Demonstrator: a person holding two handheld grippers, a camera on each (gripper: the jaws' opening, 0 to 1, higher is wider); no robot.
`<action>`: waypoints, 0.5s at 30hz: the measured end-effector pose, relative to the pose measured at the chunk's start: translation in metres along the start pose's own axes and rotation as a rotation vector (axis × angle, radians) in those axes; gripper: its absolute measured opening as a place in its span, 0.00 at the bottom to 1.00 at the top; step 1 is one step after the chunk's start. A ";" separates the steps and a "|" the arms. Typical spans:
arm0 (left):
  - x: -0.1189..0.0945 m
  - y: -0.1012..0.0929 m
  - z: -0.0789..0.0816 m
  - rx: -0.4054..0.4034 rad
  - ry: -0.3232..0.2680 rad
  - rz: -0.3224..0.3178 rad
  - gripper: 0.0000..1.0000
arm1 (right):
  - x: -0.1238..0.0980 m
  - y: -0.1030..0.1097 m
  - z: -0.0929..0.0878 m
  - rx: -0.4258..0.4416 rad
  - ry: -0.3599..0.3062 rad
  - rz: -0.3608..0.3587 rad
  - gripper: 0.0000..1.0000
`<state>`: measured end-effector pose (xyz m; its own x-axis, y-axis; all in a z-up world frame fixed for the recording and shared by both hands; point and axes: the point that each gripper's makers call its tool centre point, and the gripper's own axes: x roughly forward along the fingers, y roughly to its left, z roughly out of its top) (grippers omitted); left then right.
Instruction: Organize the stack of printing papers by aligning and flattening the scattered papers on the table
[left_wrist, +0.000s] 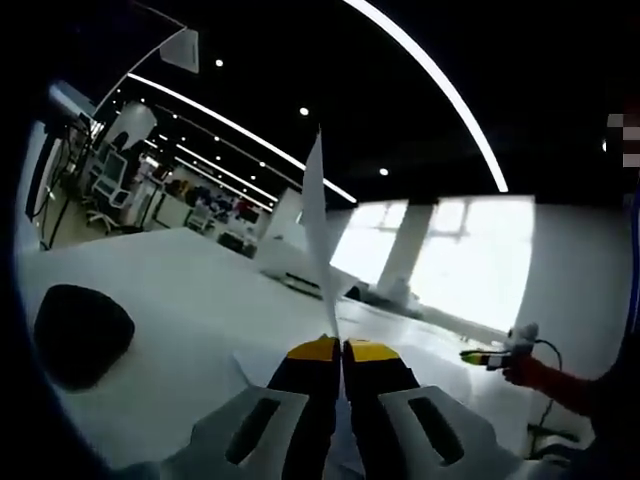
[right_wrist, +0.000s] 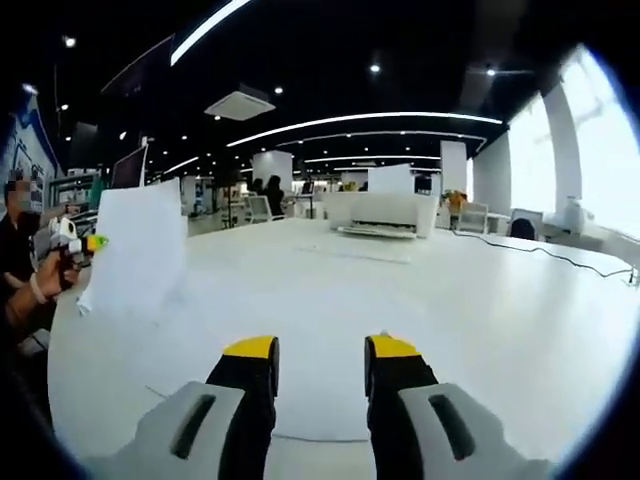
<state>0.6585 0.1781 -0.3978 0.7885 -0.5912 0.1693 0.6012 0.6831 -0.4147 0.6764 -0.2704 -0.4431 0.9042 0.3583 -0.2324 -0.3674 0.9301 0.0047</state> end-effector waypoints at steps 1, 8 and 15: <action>0.000 0.000 0.000 0.001 0.000 0.000 0.06 | -0.002 -0.002 -0.001 0.000 0.001 -0.004 0.31; 0.000 0.002 0.001 -0.002 0.000 0.000 0.07 | -0.017 -0.022 -0.008 -0.008 0.023 -0.051 0.32; 0.000 0.002 0.000 0.001 0.002 -0.001 0.07 | -0.029 -0.045 -0.011 -0.004 0.037 -0.092 0.34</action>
<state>0.6600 0.1791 -0.3984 0.7877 -0.5928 0.1674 0.6019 0.6831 -0.4136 0.6638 -0.3234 -0.4468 0.9255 0.2685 -0.2672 -0.2846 0.9584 -0.0224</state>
